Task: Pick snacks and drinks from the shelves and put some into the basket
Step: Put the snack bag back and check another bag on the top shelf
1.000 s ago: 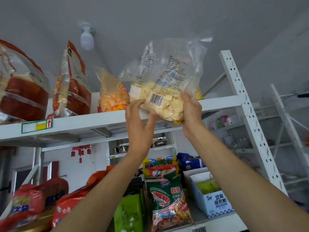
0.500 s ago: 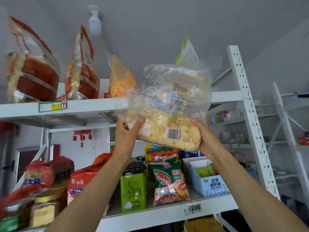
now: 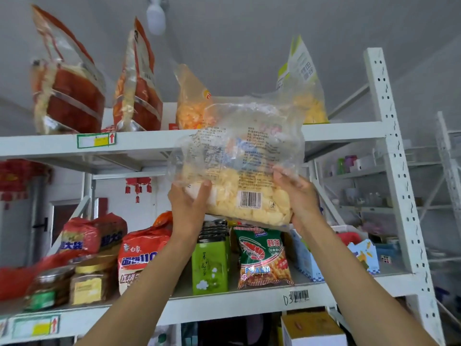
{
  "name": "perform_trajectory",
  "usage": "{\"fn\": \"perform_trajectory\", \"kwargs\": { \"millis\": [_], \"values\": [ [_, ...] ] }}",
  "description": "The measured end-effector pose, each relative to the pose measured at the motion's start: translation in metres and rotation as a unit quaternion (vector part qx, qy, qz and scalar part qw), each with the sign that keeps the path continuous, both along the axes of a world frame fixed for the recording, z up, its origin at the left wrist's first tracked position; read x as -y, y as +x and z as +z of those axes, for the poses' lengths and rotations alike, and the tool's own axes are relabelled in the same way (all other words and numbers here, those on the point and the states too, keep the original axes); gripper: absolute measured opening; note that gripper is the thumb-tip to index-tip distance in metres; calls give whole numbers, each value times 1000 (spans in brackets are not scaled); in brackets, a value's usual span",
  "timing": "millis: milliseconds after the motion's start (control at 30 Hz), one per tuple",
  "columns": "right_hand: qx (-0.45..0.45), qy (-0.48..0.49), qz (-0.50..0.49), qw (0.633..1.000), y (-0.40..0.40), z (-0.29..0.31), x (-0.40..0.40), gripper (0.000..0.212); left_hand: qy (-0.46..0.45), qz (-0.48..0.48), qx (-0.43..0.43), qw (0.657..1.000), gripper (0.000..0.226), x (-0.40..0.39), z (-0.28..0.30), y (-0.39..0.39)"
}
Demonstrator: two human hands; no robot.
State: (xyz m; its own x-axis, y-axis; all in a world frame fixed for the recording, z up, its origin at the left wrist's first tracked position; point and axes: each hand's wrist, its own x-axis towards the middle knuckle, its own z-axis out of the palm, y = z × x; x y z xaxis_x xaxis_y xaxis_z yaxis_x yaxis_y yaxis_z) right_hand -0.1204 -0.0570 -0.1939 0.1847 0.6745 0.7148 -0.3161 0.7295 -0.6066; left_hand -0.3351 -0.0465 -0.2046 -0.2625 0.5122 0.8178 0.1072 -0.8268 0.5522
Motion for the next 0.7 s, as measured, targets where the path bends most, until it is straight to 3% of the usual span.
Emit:
{"fn": "perform_trajectory", "kwargs": {
  "millis": [67,133,233,300,367,533,700],
  "values": [
    [-18,41,-43,998,-10,-2,4,17,-25,94,-13,995,67,7,-8,4],
    [-37,95,-79,992,-22,-2,7,19,23,111,-17,993,70,22,-23,10],
    [-40,152,-131,979,-46,-8,9,19,95,47,-91,990,57,51,-37,28],
    [-4,195,-189,962,-62,-16,8,17,64,-9,-133,989,74,62,-33,40],
    [64,247,-285,924,-77,-25,6,26,49,-64,-140,987,87,65,-25,43],
    [184,331,-398,835,-104,-40,5,39,6,-141,-23,990,48,66,-19,28],
    [321,360,-330,811,-119,-55,0,55,-37,-266,67,961,40,62,-18,-4]
  ]
}}
